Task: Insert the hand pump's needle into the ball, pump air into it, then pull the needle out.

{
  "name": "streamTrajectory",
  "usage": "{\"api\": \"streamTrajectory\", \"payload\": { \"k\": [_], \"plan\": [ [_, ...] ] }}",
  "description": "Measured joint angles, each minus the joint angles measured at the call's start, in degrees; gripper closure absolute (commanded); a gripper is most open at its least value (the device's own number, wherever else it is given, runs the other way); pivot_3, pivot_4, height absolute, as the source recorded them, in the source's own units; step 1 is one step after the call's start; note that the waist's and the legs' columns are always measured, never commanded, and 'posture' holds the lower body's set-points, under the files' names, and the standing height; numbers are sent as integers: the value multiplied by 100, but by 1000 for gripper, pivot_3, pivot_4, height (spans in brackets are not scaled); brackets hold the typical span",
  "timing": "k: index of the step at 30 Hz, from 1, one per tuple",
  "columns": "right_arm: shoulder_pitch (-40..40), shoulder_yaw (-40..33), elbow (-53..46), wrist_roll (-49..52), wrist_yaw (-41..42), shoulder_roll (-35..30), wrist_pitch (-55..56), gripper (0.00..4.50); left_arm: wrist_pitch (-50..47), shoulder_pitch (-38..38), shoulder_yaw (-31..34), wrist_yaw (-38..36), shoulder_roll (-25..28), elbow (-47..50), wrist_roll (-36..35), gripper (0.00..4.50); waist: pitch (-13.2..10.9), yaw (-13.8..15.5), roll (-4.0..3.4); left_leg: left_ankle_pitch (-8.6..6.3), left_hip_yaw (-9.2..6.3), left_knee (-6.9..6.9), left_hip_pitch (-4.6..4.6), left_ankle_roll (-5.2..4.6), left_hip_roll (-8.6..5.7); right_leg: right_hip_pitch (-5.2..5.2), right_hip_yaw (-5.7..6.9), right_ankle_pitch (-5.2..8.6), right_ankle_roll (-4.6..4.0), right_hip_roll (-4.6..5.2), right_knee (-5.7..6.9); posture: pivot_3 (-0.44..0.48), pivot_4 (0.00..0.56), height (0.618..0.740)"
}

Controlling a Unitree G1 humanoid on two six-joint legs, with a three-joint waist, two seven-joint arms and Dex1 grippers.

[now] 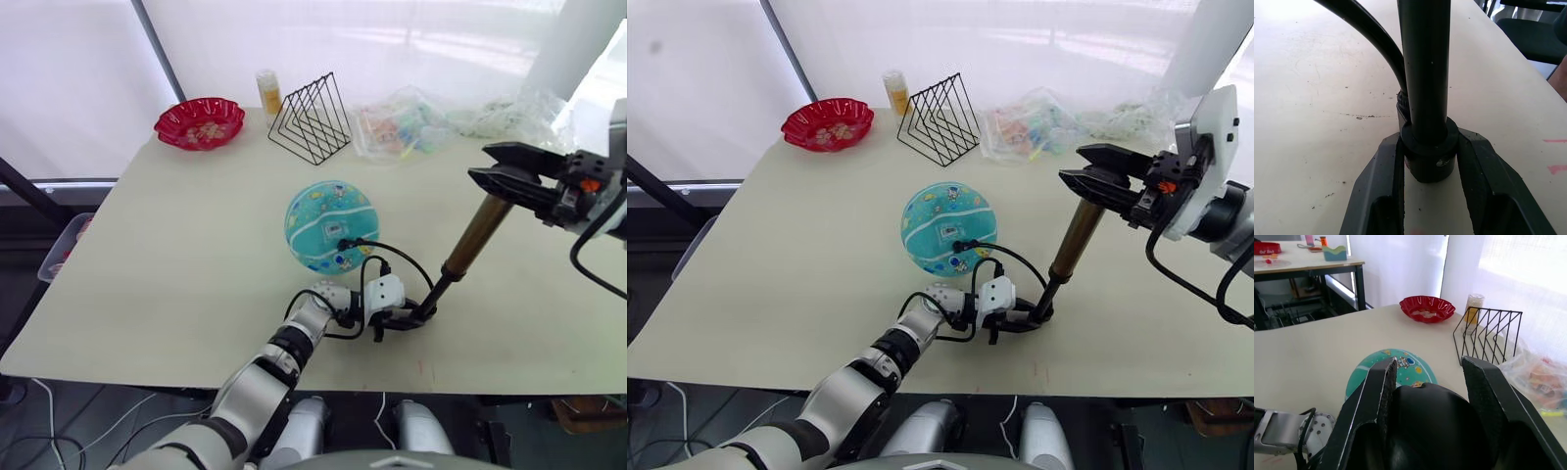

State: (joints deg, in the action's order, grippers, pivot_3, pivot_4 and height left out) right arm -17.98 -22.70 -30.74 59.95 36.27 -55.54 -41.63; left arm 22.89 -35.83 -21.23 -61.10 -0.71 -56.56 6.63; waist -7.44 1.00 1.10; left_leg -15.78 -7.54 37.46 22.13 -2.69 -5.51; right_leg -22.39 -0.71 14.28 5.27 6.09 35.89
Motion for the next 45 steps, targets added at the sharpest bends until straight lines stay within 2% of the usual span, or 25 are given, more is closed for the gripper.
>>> {"api": "streamTrajectory", "payload": {
  "k": [5, 11, 18, 23, 29, 38, 41, 45],
  "plan": [
    [804, 498, -147, -855, 103, 518, 708, 2899, -23, 81, -1, 79, 42, -2, 14, 3465, 47, -14, 52, -14, -1, 0, -39, -23, 2, 34, -2, 2, 0, -6, -3, 0, 150, 740],
    [1494, 1414, 59, -2057, 316, 1015, 1750, 2899, -105, 285, -1, 127, 60, 171, 19, 3465, 123, -18, 67, -14, -15, -6, -55, -20, 7, 47, 9, 7, -7, -19, -2, 0, 150, 740],
    [1835, 1824, 285, -2579, 340, 1424, 2062, 2900, -176, 583, -28, 100, 131, 571, 19, 3465, 145, -12, 61, -14, -21, -6, -60, -20, 6, 52, 4, 8, -9, -20, -4, 0, 150, 740],
    [1709, 1605, 253, -2310, 340, 1484, 1709, 2900, -255, 680, -67, 32, 170, 827, -14, 3465, 114, -10, 14, -15, -22, -5, -57, -22, 4, 50, 4, 8, -9, -18, -2, 0, 150, 740],
    [1117, 959, 165, -1372, 325, 986, 864, 2900, -265, 694, -83, -16, 170, 960, -107, 3465, 54, -11, -62, -6, -20, -2, -31, -9, -7, 30, 0, 7, -8, -8, 1, 0, 150, 740],
    [373, -287, -150, -151, 136, 214, 140, 2900, -212, 686, -187, -32, 169, 975, -107, 3465, 37, 7, -52, -2, -20, -2, -17, -1, -13, 24, 2, 7, -8, 2, -6, 0, 150, 740],
    [185, -396, -174, 117, -19, 78, -61, 2900, -145, 661, -239, -53, 150, 921, -105, 3465, 33, 11, -52, -8, -21, -2, -17, -12, -13, 24, 4, 7, -7, 3, -4, 0, 150, 740],
    [268, -424, -207, 192, -187, 214, -91, 2900, -103, 643, -320, -56, 107, 846, -105, 3465, 27, 22, -52, -7, -20, -1, -15, -11, -13, 22, 3, 7, -7, 5, -2, 0, 150, 740]
  ]
}}
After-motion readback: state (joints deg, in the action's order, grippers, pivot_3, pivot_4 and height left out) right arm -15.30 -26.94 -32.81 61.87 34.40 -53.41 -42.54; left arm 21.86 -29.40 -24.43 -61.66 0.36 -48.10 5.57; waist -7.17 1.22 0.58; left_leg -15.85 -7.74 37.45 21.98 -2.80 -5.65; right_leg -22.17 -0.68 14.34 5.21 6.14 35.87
